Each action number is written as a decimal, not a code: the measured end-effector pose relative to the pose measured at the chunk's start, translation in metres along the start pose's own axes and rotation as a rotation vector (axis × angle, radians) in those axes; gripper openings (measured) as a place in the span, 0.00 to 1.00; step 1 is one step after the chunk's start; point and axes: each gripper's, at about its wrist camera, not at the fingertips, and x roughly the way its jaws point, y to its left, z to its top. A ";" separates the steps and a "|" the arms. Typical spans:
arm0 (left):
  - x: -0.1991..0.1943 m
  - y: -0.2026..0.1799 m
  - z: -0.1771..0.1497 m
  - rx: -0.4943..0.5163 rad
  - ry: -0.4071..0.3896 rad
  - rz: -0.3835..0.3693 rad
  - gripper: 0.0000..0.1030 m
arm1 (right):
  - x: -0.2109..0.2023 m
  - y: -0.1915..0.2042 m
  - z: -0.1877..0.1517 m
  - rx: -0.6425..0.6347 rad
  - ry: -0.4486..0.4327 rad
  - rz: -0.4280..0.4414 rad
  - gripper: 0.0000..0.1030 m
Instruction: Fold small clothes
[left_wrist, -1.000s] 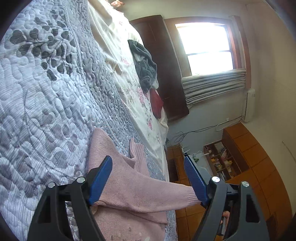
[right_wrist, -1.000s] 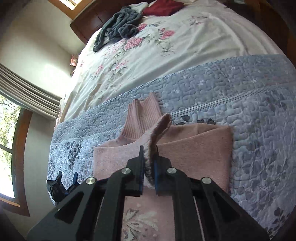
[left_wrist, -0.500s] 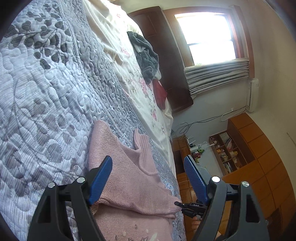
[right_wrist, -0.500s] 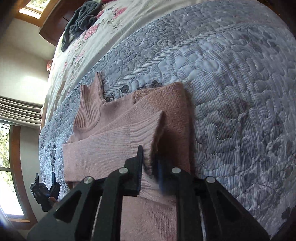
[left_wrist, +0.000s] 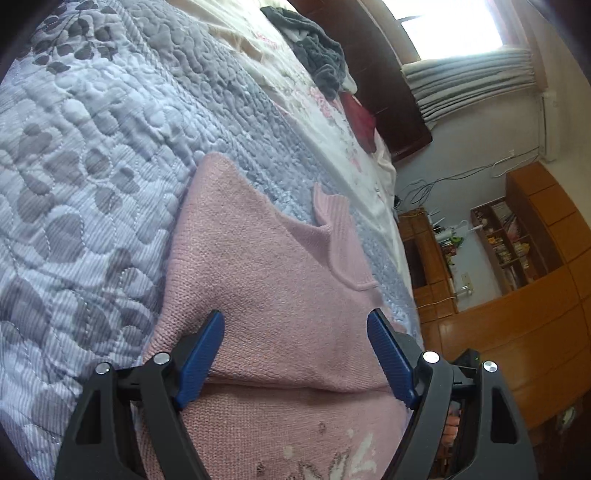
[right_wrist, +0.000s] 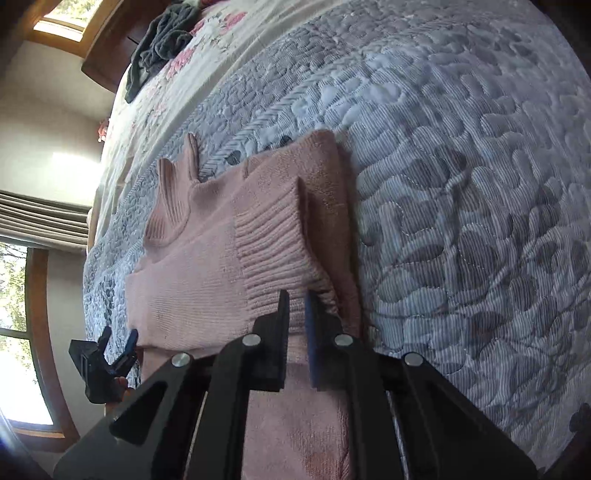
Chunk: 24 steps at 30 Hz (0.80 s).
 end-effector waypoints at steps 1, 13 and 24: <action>0.002 0.000 -0.001 0.005 0.000 0.014 0.77 | -0.008 0.005 0.002 -0.017 -0.029 0.043 0.20; -0.016 0.009 0.007 -0.073 -0.039 -0.073 0.78 | 0.017 0.083 0.078 -0.169 -0.024 0.090 0.22; 0.105 -0.087 0.149 0.142 0.255 -0.054 0.87 | 0.101 0.128 0.181 -0.178 0.000 0.130 0.38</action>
